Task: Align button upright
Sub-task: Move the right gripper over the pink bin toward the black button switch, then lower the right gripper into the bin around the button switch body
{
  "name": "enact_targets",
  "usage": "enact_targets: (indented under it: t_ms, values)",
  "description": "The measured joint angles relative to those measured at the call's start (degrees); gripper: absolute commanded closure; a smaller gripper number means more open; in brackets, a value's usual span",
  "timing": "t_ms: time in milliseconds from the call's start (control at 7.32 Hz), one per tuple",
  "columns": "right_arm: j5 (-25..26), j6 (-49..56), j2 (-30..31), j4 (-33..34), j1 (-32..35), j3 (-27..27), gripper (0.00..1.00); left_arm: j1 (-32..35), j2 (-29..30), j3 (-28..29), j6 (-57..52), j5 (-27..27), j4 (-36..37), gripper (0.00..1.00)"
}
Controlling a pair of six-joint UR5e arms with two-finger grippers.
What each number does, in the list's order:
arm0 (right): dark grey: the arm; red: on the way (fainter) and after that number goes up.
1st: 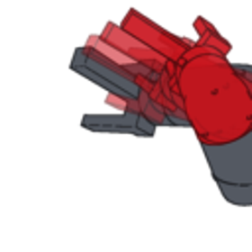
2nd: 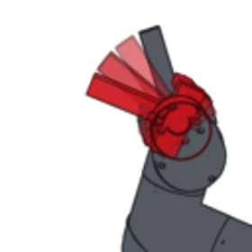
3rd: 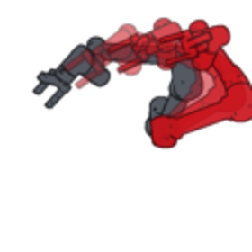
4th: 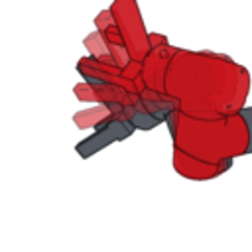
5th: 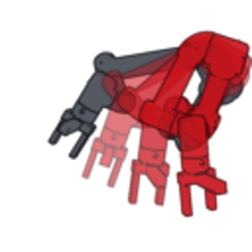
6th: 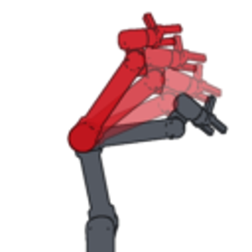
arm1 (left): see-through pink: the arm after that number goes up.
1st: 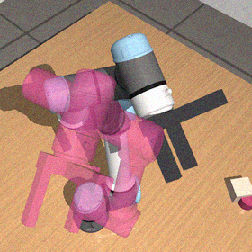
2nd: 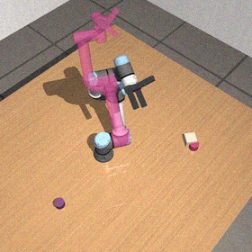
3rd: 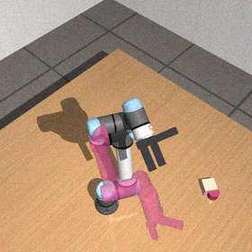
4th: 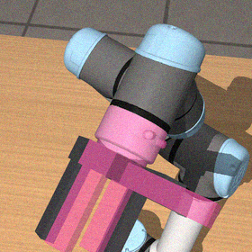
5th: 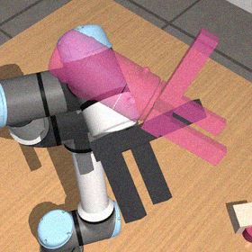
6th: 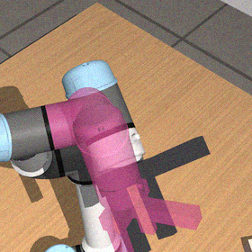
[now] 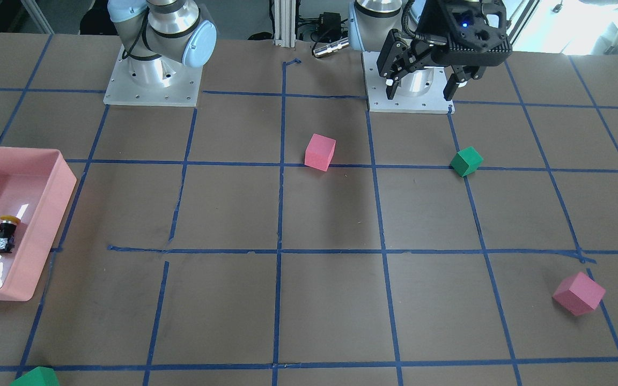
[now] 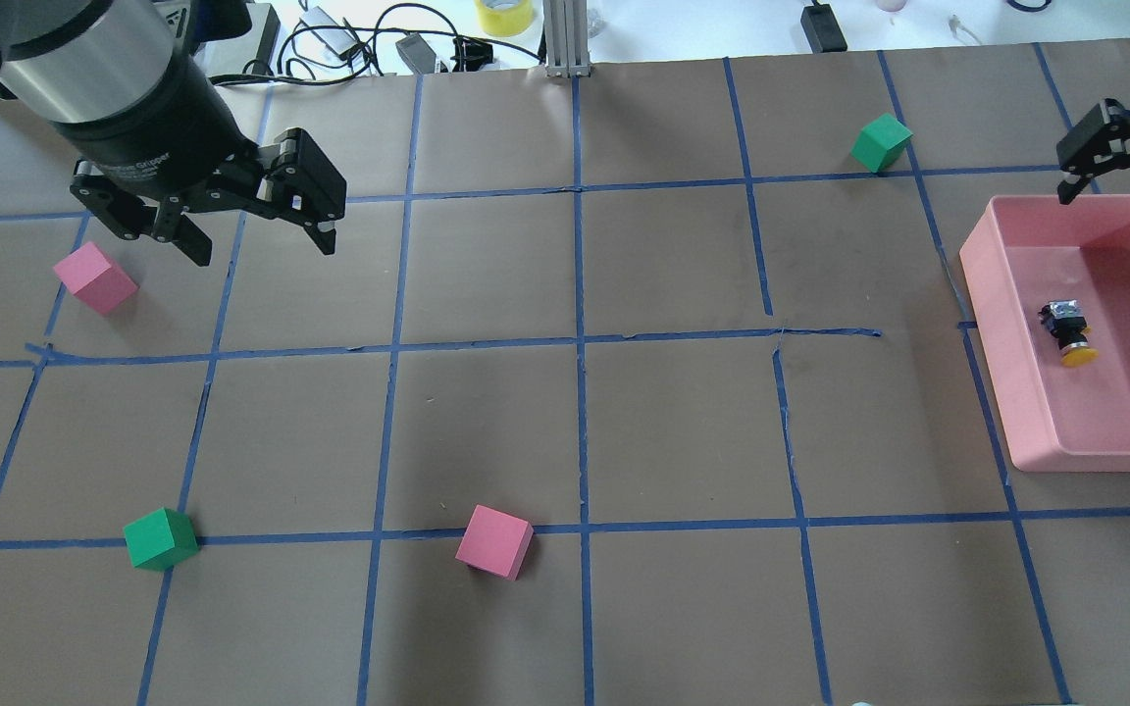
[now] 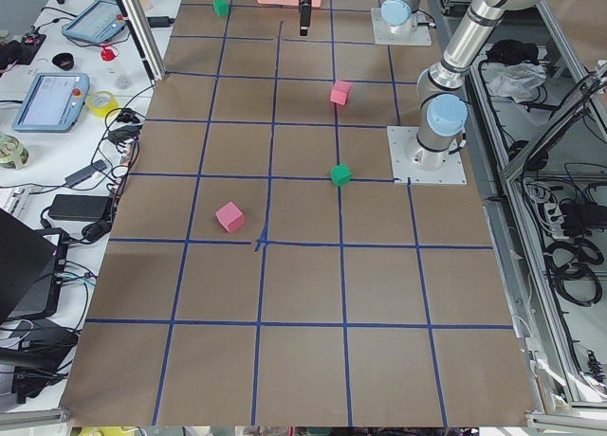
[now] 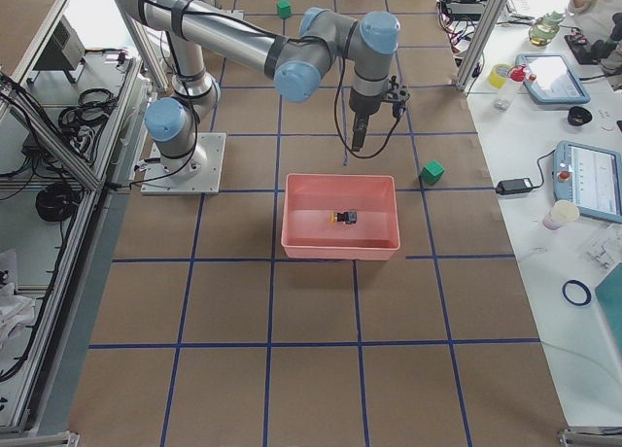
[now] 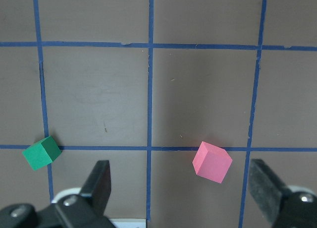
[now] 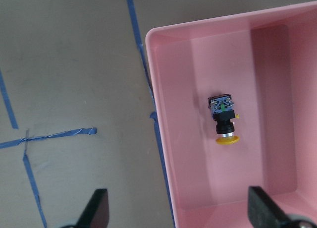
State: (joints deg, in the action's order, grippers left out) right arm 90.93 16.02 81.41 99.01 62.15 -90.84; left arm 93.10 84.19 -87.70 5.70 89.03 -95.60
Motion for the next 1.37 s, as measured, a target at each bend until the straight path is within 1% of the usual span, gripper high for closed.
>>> enact_targets:
  t_ms: [410,956,1366]
  values:
    - [1.1,1.1,-1.9,4.6,-3.0,-1.8,0.00,0.0,0.0,0.1,0.0,-0.1,0.2,0.00]
    - [1.2,1.4,-7.6,11.1,-5.6,-2.3,0.00,0.0,0.4,0.4,0.0,-0.2,0.4,0.00]
    - [0.8,5.4,-8.7,12.3,-6.6,-3.7,0.00,0.0,0.2,0.4,0.0,-0.1,0.6,0.00]
